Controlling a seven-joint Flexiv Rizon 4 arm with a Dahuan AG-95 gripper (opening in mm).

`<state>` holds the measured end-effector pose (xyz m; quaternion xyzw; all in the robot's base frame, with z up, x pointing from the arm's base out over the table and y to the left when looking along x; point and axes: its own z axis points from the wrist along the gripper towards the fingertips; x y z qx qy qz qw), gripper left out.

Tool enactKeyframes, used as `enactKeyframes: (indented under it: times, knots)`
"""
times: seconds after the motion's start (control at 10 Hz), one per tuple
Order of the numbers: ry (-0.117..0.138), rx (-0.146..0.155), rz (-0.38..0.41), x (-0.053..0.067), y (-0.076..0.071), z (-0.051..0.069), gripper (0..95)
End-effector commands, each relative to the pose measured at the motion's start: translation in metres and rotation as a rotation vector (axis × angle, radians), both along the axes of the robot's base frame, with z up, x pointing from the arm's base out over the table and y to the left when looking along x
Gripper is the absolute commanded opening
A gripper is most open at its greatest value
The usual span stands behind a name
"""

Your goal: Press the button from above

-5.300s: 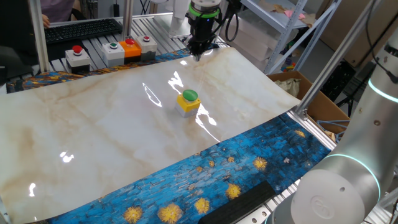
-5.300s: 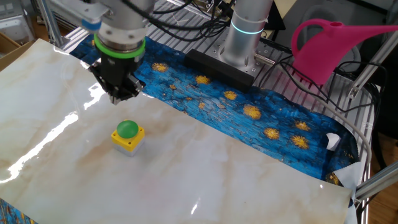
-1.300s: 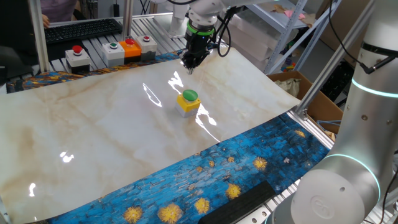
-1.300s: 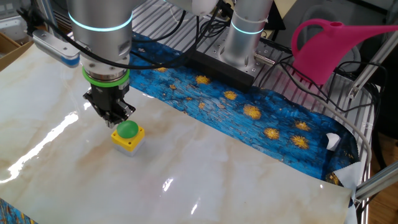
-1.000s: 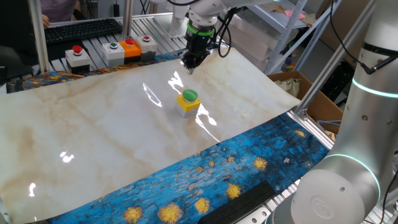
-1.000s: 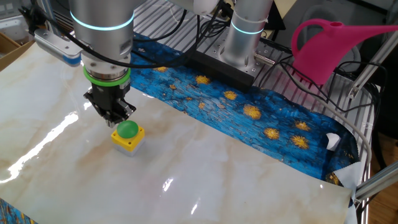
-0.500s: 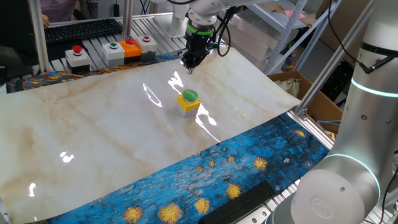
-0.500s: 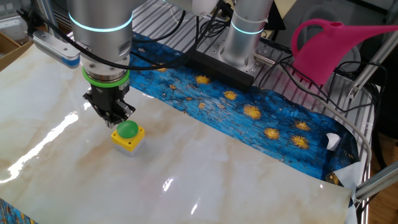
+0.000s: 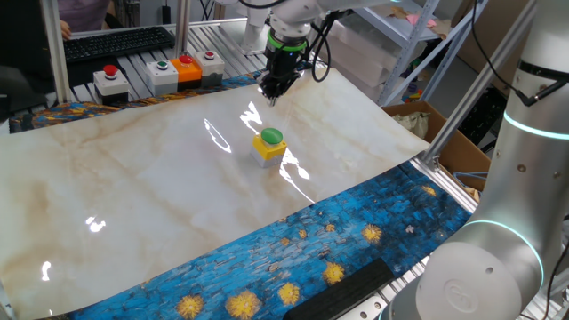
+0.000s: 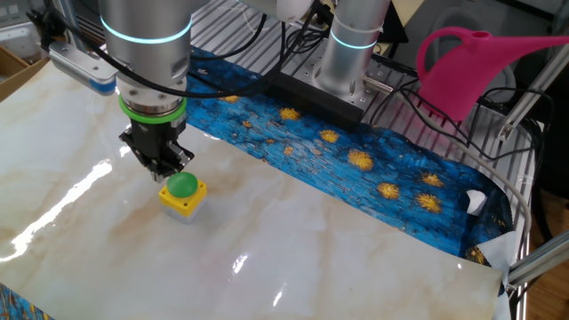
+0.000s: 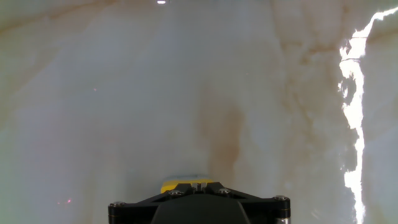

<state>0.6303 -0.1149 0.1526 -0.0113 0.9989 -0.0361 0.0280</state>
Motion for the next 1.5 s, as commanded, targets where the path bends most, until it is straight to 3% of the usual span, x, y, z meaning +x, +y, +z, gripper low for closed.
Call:
enactKeyframes:
  times: [0.1, 0.3, 0.5, 0.8, 0.9, 1.1, 1.2, 1.3, 1.4, 1.5]
  knots:
    - [0.002, -0.005, -0.008, 0.0000, 0.0002, 0.0005, 0.0]
    - [0.016, -0.013, 0.003, 0.0000, 0.0002, 0.0005, 0.0]
    - [0.054, -0.015, -0.004, 0.0000, 0.0002, 0.0005, 0.0]
    - [0.047, -0.020, -0.065, 0.0000, 0.0002, 0.0005, 0.0]
    - [0.050, -0.025, -0.050, 0.0000, 0.0002, 0.0005, 0.0]
    - [0.065, -0.067, 0.029, 0.0000, 0.0002, 0.0005, 0.0]
    - [-0.014, -0.028, 0.003, 0.0000, 0.0002, 0.0005, 0.0]
    - [-0.055, -0.024, -0.008, 0.0000, 0.0002, 0.0005, 0.0]
    - [-0.081, -0.021, -0.015, 0.0000, 0.0002, 0.0005, 0.0]
    - [-0.084, -0.005, -0.018, 0.0000, 0.0002, 0.0005, 0.0]
